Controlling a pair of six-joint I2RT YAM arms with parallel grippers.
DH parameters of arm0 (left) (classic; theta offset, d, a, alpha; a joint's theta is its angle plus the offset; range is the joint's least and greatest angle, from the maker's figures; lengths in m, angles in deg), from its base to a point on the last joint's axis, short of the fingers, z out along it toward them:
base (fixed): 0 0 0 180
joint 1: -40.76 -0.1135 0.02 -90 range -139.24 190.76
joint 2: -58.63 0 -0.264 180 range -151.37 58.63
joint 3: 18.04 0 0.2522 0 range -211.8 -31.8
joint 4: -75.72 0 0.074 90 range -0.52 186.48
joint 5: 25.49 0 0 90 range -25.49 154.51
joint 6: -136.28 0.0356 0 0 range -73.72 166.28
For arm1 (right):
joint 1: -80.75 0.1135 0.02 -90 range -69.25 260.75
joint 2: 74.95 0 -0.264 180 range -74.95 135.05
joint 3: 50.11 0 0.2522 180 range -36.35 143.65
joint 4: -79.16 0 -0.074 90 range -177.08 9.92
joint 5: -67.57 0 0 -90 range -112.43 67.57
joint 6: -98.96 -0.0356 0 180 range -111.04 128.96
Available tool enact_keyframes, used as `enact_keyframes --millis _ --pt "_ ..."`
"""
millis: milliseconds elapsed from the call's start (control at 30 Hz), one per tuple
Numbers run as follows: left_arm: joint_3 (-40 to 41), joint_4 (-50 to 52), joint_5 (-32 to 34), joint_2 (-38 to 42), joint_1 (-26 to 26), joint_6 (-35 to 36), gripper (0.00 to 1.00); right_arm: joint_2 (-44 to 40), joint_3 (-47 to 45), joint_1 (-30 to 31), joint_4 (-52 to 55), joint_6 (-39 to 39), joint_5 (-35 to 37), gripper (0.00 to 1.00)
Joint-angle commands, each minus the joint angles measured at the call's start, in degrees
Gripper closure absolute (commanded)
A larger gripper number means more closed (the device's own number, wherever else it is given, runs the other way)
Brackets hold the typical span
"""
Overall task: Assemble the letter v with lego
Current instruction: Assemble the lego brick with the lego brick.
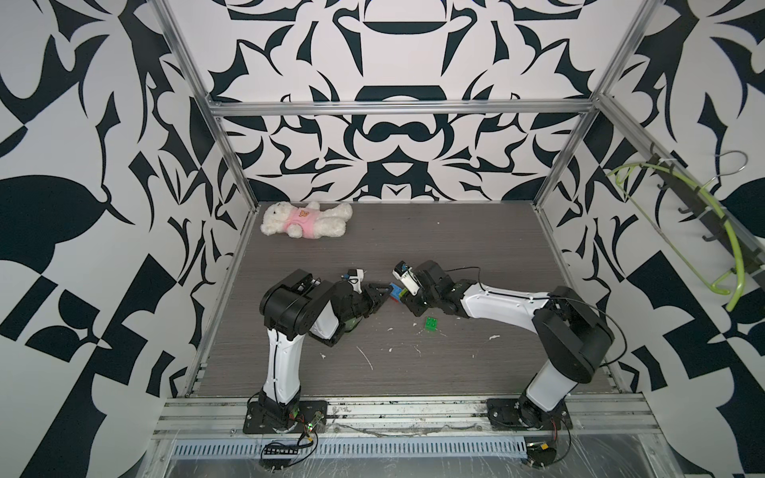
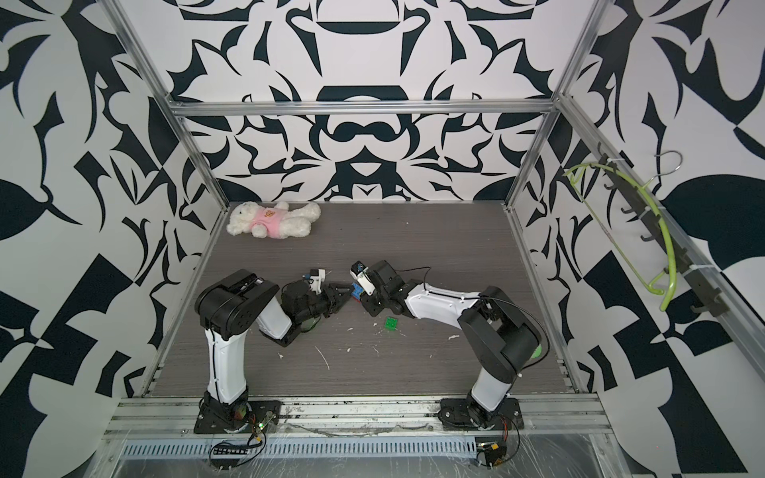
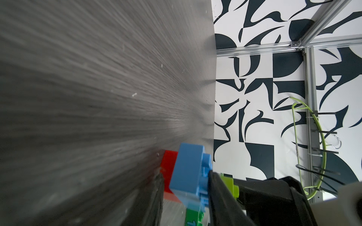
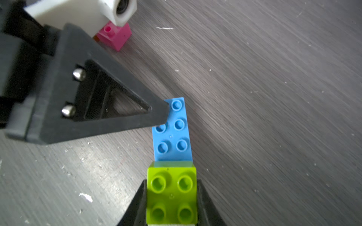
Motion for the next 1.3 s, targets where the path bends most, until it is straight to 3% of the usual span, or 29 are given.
enact_keyframes --millis 0,567,1267 --pt "3.3 15.68 1.47 -3.88 0.01 1.31 0.59 -0.58 0.74 0.29 -1.1 0.04 -0.57 1.0" --pt "3.09 15.09 1.44 -4.87 0.01 1.04 0.59 0.38 -0.4 0.29 0.68 2.77 -3.08 1.0" --pt "3.75 14.11 1.71 -4.69 0.01 0.69 0.59 3.64 1.16 0.79 5.8 1.6 3.62 1.0"
